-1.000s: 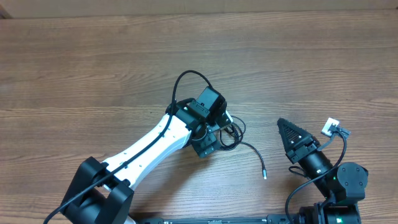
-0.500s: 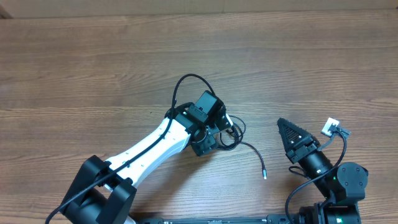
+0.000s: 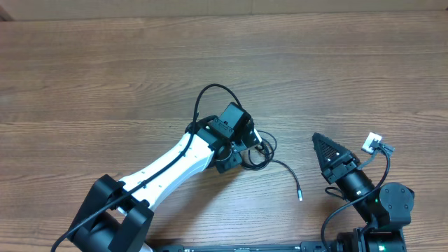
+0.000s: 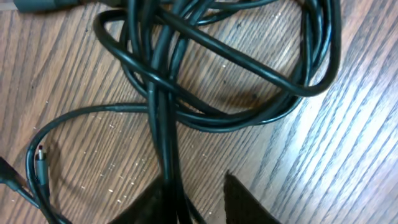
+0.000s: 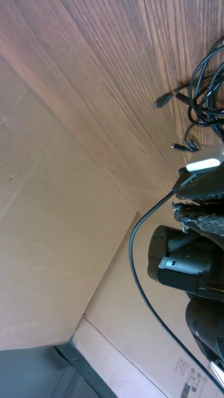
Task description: Untangle cables
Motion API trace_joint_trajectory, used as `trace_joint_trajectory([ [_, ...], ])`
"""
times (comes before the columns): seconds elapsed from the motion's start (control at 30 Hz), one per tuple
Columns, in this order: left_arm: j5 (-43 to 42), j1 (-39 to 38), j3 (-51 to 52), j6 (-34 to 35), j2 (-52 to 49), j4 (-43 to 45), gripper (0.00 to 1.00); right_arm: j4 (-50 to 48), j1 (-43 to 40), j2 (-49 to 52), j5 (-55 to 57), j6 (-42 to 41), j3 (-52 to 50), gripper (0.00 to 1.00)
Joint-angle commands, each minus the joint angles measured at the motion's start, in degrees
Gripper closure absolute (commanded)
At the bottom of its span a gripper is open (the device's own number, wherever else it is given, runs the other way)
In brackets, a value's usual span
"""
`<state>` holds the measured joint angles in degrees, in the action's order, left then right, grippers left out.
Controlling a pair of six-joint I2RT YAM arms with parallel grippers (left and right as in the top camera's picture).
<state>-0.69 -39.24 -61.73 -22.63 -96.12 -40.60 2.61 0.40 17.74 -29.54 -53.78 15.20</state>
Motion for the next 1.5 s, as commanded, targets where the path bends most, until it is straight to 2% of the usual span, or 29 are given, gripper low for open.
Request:
trace_joint_trajectory([
  [0.0, -0.5, 0.3, 0.8, -0.1, -0.2, 0.4, 0.85, -0.3, -0.2, -0.3, 0.6, 0.3, 1.4, 0.96],
  [0.13, -0.1, 0.3, 0.8, -0.1, -0.2, 0.4, 0.96, -0.3, -0.2, -0.3, 0.6, 0.3, 1.4, 0.96],
  [0.6, 1.5, 0.3, -2.4, 0.8, 0.9, 0.7, 0.96, -0.3, -0.2, -0.3, 0.6, 0.3, 1.4, 0.96],
  [0.83, 1.7, 0.3, -10.6, 0.7, 8.2, 0.3, 0.96, -0.4, -0.2, -0.3, -0.1, 0.3, 1.4, 0.96],
  [1.0, 1.7, 0.3, -11.8, -0.3, 15.6, 0.3, 0.96, -1.6, -0.2, -0.3, -1.8, 0.3, 1.4, 0.96],
  [1.3, -2.8, 0.3, -11.8, -4.7, 24.8, -3.3, 0.96, -11.5, -0.2, -0.3, -14.8, 10.5, 1.4, 0.96],
  [1.47, -4.6, 0.3, -11.8, -8.7, 26.2, -7.2, 0.96, -12.8, -0.2, -0.3, -18.8, 14.5, 1.4, 0.95],
])
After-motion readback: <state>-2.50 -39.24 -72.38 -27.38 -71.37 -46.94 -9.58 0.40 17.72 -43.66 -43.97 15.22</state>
